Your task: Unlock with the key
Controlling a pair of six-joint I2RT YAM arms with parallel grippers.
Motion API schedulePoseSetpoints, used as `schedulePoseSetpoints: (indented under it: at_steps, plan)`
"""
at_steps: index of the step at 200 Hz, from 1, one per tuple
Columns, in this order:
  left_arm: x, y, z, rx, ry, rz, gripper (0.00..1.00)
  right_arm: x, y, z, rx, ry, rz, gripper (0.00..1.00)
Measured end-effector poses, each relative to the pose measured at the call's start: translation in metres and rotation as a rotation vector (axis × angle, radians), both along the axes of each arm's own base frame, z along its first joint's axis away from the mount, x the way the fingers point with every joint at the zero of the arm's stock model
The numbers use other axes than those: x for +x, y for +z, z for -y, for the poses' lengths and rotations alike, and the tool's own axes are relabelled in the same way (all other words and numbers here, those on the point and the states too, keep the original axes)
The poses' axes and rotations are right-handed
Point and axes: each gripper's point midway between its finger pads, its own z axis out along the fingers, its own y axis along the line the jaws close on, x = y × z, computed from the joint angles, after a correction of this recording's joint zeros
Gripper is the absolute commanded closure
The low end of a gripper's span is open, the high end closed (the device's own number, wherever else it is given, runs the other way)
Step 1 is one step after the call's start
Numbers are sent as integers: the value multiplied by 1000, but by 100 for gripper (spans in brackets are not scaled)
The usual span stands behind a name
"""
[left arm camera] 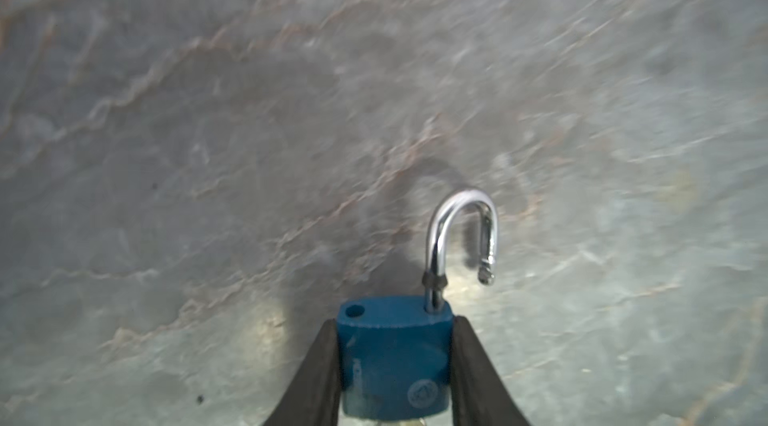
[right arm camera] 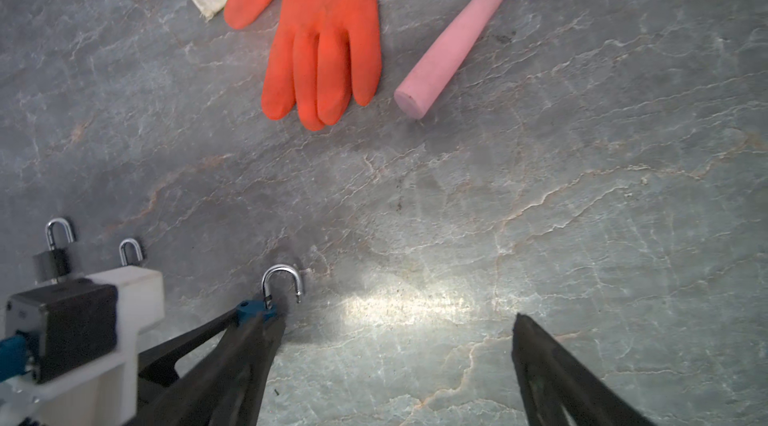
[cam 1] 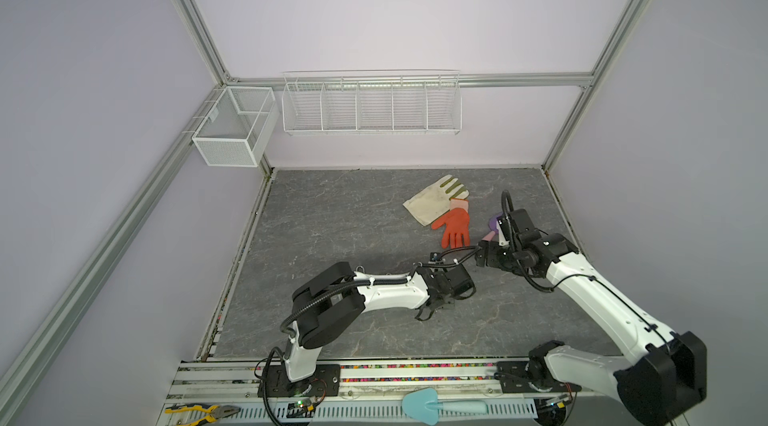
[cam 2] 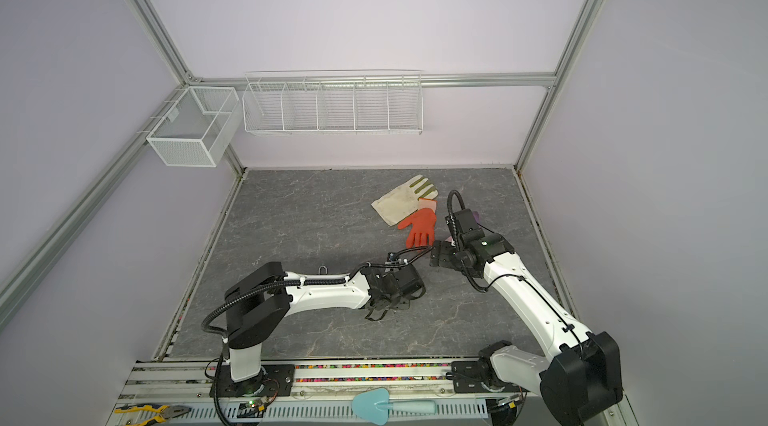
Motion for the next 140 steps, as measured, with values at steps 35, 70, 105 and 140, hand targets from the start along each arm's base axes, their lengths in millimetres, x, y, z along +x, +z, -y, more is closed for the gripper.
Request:
schedulePoseSetpoints:
  at_steps: [35,70,105,140]
  plan:
    - [4,0,-9,3,73,-45,71,6,-4,13,6,-50,16,6]
    - [7,1,-16,13,106,-60,32,12,-3,15,3,-61,43,4]
    - [25,36,-28,-42,133,-32,10,27,4,34,-89,-111,120,11]
    - [92,150,-94,-160,249,252,0,49,6,91,-267,-286,291,11]
